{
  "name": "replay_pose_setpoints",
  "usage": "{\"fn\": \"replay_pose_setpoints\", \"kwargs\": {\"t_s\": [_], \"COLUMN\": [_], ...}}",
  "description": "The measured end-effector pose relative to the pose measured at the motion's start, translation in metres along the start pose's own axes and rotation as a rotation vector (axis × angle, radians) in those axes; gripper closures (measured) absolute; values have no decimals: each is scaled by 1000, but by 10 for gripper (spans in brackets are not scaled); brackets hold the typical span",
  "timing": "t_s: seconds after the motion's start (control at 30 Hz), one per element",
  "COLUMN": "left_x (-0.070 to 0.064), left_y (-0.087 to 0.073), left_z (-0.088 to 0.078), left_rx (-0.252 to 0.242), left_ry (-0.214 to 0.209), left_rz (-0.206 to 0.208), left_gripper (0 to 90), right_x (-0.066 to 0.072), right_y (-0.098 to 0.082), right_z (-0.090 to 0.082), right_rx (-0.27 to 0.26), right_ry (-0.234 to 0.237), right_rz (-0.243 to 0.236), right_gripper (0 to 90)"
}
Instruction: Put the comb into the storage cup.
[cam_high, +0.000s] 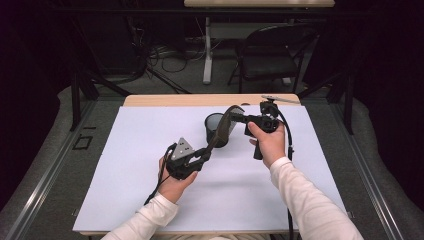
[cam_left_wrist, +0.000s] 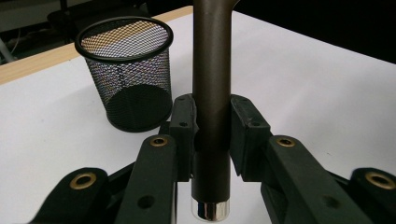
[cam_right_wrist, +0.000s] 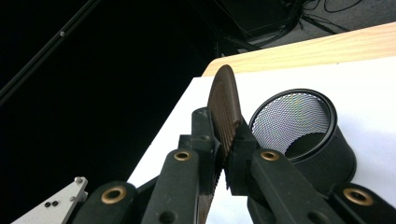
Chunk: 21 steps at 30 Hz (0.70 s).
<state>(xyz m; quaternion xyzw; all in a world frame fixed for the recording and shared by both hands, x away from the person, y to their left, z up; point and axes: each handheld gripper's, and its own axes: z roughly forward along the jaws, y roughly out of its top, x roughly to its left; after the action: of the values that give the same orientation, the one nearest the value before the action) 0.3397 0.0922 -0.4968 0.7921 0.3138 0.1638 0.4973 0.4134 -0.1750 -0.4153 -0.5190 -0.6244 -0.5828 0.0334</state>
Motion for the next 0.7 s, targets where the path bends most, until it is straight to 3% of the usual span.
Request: {"fn": "replay_pose_setpoints", "kwargs": {"t_s": [0.33, 0.7], "left_x": [0, 0], "left_y": [0, -1], "left_z": [0, 0], "left_rx": [0, -1], "left_ry": [0, 2], "left_rz": [0, -1], "left_gripper": [729, 728], "right_x": [-3, -3], "right_y": [1, 1], "right_z": [0, 1], "right_rx": [15, 12], "right_ry": [26, 26], "right_rz": [48, 56], "right_gripper": [871, 873]}}
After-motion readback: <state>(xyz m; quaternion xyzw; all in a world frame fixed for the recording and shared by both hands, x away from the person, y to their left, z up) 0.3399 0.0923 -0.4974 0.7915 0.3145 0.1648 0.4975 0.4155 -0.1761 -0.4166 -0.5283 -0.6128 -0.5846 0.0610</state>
